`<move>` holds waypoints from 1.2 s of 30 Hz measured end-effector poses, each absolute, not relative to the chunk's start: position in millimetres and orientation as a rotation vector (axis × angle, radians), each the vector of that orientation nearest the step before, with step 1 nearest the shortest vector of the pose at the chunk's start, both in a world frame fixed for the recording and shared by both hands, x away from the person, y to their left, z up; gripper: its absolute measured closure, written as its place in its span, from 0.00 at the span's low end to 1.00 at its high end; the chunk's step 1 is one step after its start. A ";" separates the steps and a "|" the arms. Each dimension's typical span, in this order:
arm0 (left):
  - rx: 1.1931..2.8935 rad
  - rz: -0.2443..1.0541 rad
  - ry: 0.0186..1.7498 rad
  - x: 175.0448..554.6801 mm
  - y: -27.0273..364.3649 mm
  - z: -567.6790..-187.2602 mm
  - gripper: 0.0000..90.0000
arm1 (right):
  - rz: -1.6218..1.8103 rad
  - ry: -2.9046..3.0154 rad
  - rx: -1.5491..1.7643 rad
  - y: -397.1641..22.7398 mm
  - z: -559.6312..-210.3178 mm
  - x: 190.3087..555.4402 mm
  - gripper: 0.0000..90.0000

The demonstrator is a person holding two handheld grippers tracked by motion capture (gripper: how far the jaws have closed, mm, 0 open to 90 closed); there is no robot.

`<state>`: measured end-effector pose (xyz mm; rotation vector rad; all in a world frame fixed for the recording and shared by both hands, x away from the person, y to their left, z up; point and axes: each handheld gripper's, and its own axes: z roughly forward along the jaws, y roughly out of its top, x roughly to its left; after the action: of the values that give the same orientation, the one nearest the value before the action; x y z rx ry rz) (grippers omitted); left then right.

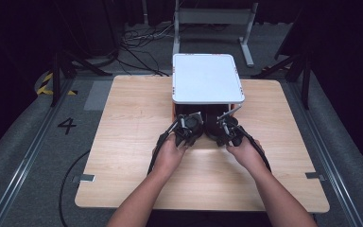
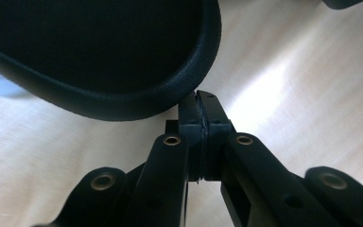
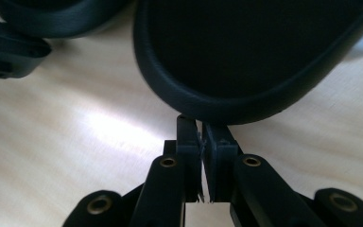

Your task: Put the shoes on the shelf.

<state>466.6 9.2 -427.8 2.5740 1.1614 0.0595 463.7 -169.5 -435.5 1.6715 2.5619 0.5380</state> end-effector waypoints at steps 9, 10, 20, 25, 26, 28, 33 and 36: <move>2.607 0.023 1.117 486.0 8.0 -427.8 0.99 | 0.474 2.549 1.774 -167.1 -435.1 486.5 0.96; 2.617 0.020 1.085 485.9 9.2 -427.1 0.98 | 0.493 2.557 1.729 -169.5 -436.1 486.4 0.95; 2.527 0.025 1.070 447.3 25.8 -394.1 0.74 | 0.657 2.529 1.546 -184.1 -408.9 457.3 0.74; 2.503 0.030 1.023 429.3 51.6 -378.3 0.62 | 0.771 2.480 1.447 -209.9 -387.2 441.3 0.64; 2.504 0.044 1.008 426.4 56.6 -376.8 0.61 | 0.780 2.464 1.455 -215.8 -383.8 439.7 0.63; 2.517 0.062 1.003 423.0 62.3 -374.5 0.60 | 0.804 2.451 1.451 -222.1 -380.5 437.9 0.61; 2.512 0.111 1.036 414.2 89.2 -368.2 0.54 | 0.899 2.392 1.438 -257.7 -369.4 427.7 0.55; 2.501 0.136 1.055 410.3 107.0 -362.1 0.52 | 0.968 2.371 1.388 -277.0 -366.2 418.2 0.50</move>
<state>410.3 107.0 -362.1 2.5014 1.0551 0.1362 418.2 -277.0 -366.2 1.3880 2.3714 0.9679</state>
